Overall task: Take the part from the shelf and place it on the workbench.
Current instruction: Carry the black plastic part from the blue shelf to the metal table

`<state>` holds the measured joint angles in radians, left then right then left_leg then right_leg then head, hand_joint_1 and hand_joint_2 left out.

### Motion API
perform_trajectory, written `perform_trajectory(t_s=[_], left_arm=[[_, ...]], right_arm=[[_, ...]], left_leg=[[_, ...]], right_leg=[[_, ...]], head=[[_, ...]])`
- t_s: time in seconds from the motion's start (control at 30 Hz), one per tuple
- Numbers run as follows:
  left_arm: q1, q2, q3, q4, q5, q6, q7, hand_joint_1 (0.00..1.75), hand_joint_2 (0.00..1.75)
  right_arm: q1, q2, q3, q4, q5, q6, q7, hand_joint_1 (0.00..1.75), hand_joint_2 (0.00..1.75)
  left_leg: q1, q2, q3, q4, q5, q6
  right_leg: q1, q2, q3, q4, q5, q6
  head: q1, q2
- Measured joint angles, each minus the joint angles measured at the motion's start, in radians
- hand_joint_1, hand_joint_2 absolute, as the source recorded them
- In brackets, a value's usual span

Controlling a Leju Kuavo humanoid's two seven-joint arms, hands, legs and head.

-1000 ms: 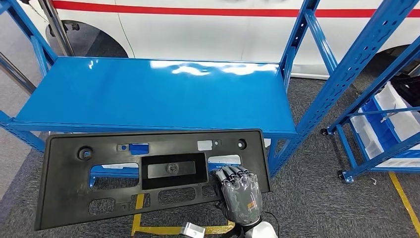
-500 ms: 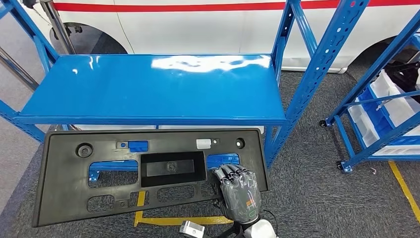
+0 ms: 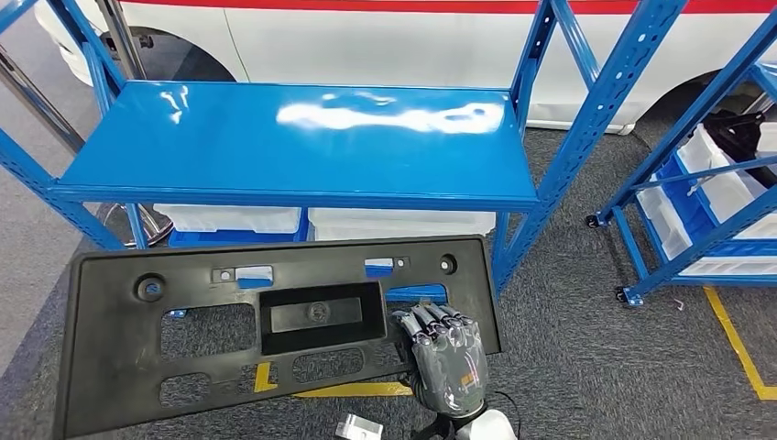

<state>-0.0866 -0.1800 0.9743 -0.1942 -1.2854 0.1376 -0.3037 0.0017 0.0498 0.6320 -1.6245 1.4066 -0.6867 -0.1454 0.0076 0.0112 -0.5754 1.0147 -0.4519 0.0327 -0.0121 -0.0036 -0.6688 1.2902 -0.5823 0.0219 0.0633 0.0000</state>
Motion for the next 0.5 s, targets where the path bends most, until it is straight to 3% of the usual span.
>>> perform_trajectory(t_s=[0.03,0.1,0.17,0.27,0.33,0.4,0.43,0.47,0.5], left_arm=[[0.0,0.0,0.0,0.0,0.0,0.0,0.0,0.0,1.75],[0.0,0.0,0.0,0.0,0.0,0.0,0.0,0.0,1.75],[-0.001,0.0,0.001,0.0,0.0,0.0,0.0,0.0,1.75],[0.002,0.0,0.002,0.0,0.001,0.001,0.0,0.0,1.75],[0.005,0.0,0.004,0.0,0.001,0.001,-0.001,0.0,1.75],[0.006,0.0,0.007,0.0,0.002,0.002,-0.001,0.0,1.75],[0.007,-0.001,0.008,0.0,0.003,0.002,-0.001,0.0,1.75],[0.007,-0.001,0.01,0.0,0.003,0.002,-0.001,0.0,1.75],[0.007,-0.002,0.013,0.0,0.003,0.002,-0.001,0.0,1.75]], right_arm=[[0.005,0.0,-0.005,-0.005,-0.003,0.0,-0.001,1.75,1.75],[0.01,0.002,-0.012,-0.014,-0.007,0.0,-0.002,1.75,1.75],[0.014,0.006,-0.017,-0.024,-0.009,0.0,-0.006,1.75,1.75],[0.032,0.017,-0.039,-0.044,-0.034,0.0,-0.036,1.75,1.75],[0.051,0.032,-0.069,-0.063,-0.079,0.0,-0.083,1.75,1.75],[0.073,0.05,-0.104,-0.08,-0.145,0.0,-0.144,1.75,1.75],[0.086,0.06,-0.123,-0.089,-0.176,0.0,-0.175,1.75,1.75],[0.101,0.07,-0.145,-0.099,-0.203,0.0,-0.207,1.75,1.75],[0.117,0.082,-0.168,-0.11,-0.225,0.0,-0.237,1.75,1.75]], left_leg=[[0.0,0.0,-0.01,0.004,0.005,-0.002],[-0.002,0.0,-0.025,0.011,0.014,-0.01],[-0.002,0.0,-0.032,0.012,0.026,-0.021],[0.0,-0.002,-0.041,0.015,0.031,-0.038],[0.003,-0.004,-0.063,0.07,-0.031,-0.048],[0.005,-0.005,-0.094,0.183,-0.121,-0.056],[0.005,-0.005,-0.103,0.236,-0.145,-0.059],[0.006,-0.005,-0.099,0.264,-0.148,-0.062],[0.006,-0.005,-0.08,0.26,-0.131,-0.063]], right_leg=[[0.0,0.0,0.041,-0.052,0.029,-0.003],[0.003,0.001,0.128,-0.187,0.053,-0.013],[0.01,0.002,0.164,-0.257,0.05,-0.021],[0.01,-0.001,0.152,-0.272,0.07,-0.036],[0.006,-0.004,0.135,-0.279,0.09,-0.051],[0.008,-0.006,0.113,-0.276,0.106,-0.058],[0.009,-0.007,0.101,-0.274,0.113,-0.059],[0.01,-0.008,0.089,-0.27,0.12,-0.058],[0.009,-0.009,0.076,-0.265,0.126,-0.057]], head=[[0.0,0.0],[0.0,0.0],[-0.001,0.0],[-0.001,0.0],[-0.002,0.0],[-0.004,0.0],[-0.004,0.0],[-0.004,0.0],[-0.004,0.0]])
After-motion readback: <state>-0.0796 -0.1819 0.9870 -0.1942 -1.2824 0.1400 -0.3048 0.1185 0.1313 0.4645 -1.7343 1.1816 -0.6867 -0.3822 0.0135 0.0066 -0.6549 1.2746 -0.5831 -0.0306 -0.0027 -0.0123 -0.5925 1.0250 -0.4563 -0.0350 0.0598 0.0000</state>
